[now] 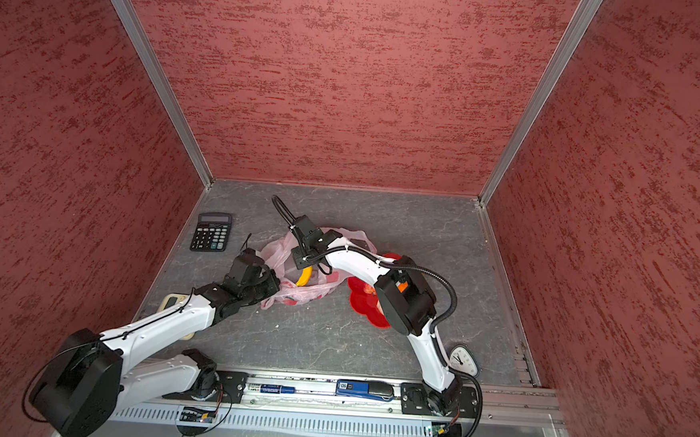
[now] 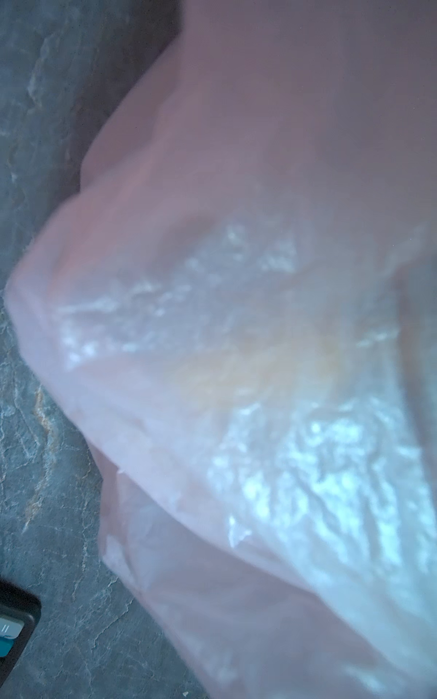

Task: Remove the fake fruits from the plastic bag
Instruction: 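Close the right gripper on the yellow banana inside the bag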

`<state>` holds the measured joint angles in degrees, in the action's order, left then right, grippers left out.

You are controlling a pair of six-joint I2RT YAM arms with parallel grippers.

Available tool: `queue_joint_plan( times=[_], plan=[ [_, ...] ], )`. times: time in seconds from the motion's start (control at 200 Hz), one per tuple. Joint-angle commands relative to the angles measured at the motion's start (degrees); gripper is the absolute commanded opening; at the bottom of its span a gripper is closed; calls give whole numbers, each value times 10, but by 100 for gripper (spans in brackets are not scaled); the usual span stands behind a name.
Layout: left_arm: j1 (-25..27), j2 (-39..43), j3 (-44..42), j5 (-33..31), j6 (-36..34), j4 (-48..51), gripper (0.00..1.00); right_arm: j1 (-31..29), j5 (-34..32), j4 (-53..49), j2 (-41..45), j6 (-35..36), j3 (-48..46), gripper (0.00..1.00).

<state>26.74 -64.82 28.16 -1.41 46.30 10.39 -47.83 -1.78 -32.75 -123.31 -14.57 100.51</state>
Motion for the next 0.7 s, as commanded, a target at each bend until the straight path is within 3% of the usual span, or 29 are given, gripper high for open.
queue_joint_plan(
  times=[0.0,0.356,0.696],
  plan=[
    [2,5,-9,-7,3,-11,1,2,-2,-37,27,1,21,20],
    [2,10,-19,-30,2,-18,1,3,7,-90,56,11,34,20],
    [3,-2,-33,-29,10,-36,0,7,7,-79,73,-15,34,20]
  ],
)
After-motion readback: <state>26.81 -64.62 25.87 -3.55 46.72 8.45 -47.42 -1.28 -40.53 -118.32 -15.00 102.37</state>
